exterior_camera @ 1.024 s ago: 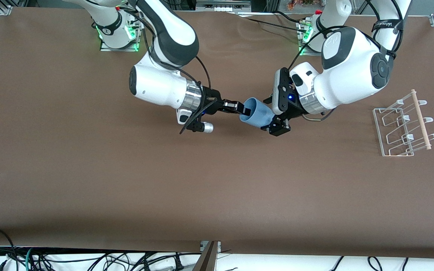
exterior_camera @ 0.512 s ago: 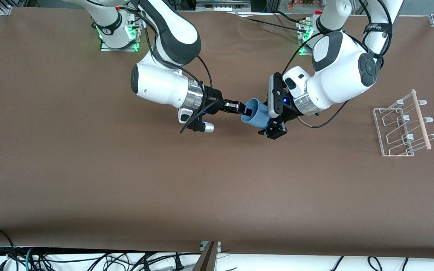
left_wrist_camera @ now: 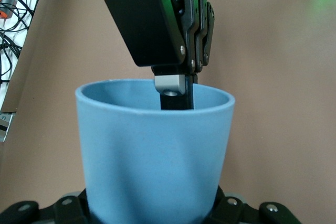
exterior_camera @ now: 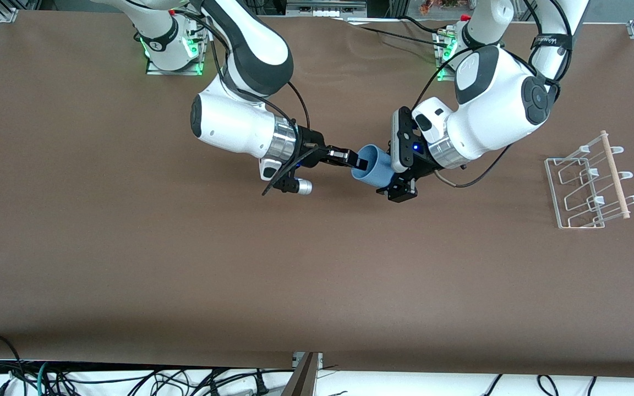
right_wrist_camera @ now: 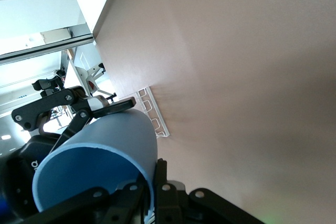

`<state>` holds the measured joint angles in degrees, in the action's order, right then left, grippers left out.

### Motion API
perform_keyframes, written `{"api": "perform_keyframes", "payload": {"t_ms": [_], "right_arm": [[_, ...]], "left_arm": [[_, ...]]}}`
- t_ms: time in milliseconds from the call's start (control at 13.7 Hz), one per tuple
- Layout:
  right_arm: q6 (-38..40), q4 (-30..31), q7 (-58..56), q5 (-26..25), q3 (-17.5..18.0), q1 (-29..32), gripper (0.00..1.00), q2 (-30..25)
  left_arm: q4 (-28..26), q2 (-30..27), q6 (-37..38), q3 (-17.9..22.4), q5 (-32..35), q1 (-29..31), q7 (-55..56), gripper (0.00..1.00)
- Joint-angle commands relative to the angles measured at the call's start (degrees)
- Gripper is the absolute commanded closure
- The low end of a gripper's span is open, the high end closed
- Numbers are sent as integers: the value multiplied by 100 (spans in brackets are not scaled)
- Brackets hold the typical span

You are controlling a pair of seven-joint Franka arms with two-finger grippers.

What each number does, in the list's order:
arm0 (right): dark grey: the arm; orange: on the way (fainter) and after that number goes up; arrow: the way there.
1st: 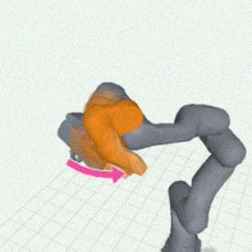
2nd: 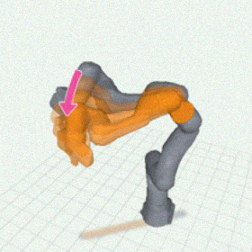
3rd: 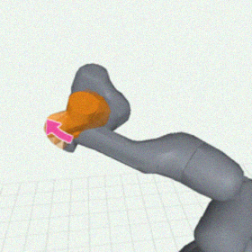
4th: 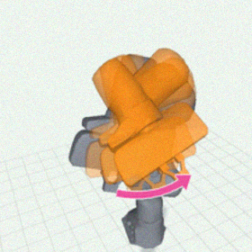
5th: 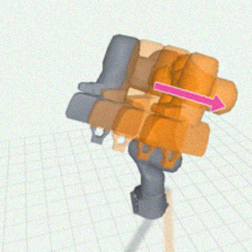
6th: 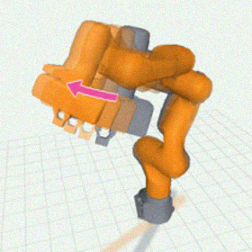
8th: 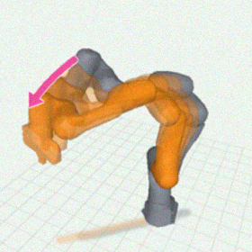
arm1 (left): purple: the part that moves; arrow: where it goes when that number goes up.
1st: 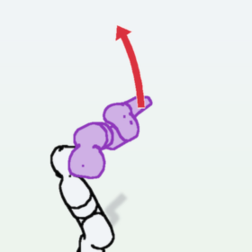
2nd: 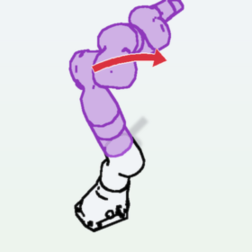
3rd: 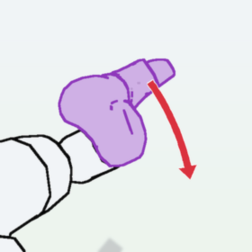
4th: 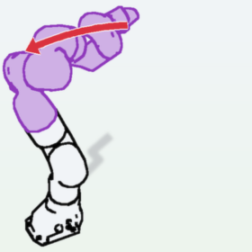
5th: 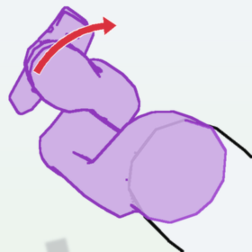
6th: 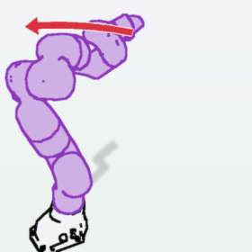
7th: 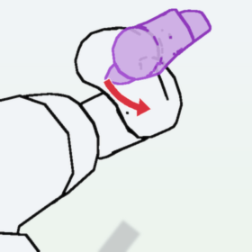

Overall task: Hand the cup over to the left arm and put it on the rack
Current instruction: 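Grasp the cup with the left gripper and open the right gripper, then carry the cup to the rack with the left gripper while the right gripper withdraws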

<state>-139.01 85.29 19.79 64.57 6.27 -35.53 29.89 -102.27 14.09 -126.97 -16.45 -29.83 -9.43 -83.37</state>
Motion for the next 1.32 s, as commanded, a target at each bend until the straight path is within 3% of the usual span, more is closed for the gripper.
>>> {"api": "perform_keyframes", "payload": {"t_ms": [0, 73, 146, 439, 732, 951, 1244], "right_arm": [[-47, -197, -10, 108, -3, -15, 100, 8], [-47, -197, -2, 82, -3, -15, 46, -1], [-47, -197, -19, 65, -12, -59, 1, -18], [23, -188, -37, 47, -47, -24, 0, -106], [241, -75, -37, -136, -240, -15, 0, -247], [1494, -4, -46, -1030, -818, -15, 0, -440], [3158, -39, -72, -2779, -1540, -15, 0, -800]], "left_arm": [[-92, -82, 22, -61, 109, 46, 172, 100], [-83, -91, 75, -52, 109, 90, 154, 100], [-83, -100, 232, 0, 109, 134, 154, 100], [-74, -100, 812, 509, 197, 257, 119, 100], [189, -82, 1585, 1168, 1073, 485, 101, 100], [339, -82, 2051, 1662, 1742, 608, 101, 100], [383, -65, 2115, 1767, 3786, 855, 294, 100]]}}
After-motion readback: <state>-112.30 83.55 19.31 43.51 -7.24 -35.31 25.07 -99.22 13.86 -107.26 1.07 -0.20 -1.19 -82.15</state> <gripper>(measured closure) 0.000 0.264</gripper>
